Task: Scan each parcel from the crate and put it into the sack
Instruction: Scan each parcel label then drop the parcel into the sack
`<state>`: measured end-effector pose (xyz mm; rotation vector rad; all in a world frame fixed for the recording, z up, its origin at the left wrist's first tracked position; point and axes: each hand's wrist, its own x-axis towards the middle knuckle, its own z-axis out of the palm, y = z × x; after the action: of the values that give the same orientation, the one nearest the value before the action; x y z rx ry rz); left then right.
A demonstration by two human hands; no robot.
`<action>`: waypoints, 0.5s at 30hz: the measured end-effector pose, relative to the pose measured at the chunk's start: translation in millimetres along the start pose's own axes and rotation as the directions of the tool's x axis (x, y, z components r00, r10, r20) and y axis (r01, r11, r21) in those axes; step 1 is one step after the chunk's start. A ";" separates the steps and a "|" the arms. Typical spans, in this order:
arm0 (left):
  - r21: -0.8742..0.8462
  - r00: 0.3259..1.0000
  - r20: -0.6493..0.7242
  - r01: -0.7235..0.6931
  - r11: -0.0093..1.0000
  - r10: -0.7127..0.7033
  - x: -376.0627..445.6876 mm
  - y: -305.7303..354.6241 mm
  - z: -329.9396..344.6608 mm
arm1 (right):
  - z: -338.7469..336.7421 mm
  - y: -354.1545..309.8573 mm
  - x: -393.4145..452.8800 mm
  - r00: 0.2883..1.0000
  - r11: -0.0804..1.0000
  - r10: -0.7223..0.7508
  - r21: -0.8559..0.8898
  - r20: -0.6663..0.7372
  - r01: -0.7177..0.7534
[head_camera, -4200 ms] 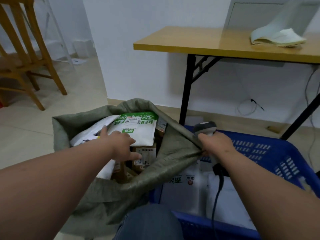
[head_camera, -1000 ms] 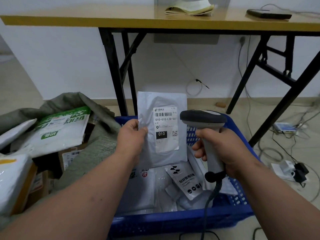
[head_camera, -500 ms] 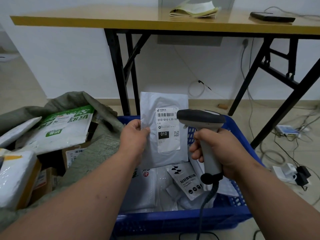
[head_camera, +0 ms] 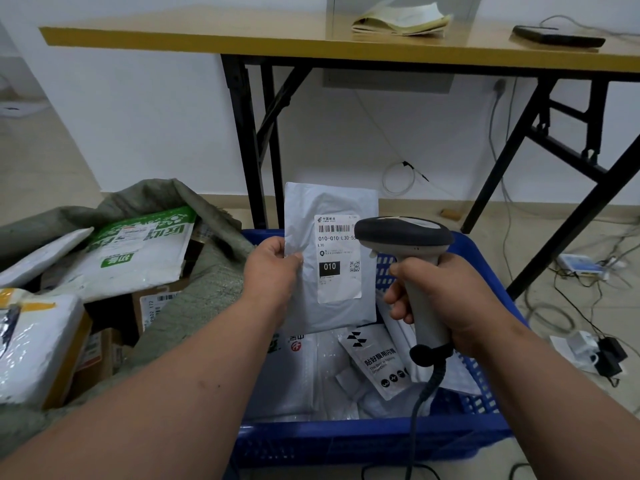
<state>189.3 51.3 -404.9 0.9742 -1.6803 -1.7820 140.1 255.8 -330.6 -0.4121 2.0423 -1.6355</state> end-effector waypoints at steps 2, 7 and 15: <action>0.007 1.000 0.001 -0.004 1.000 0.004 -0.7 1.1 -2.0 | 1.0 0.6 1.1 1.000 1.000 -0.008 -0.004 -0.001 0.008; 0.016 1.000 -0.028 -0.009 1.000 0.009 -4.6 8.3 -13.5 | 6.9 2.6 7.6 1.000 1.000 -0.016 -0.010 -0.014 0.015; 0.081 0.933 -0.337 -0.103 0.991 0.125 7.5 30.0 -76.7 | 45.8 -1.6 24.4 1.000 0.997 -0.014 0.074 0.000 0.014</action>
<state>240.9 -6.2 -375.1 1.1162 -1.5433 -1.3986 144.6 205.1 -341.1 -0.4018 1.9762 -1.7130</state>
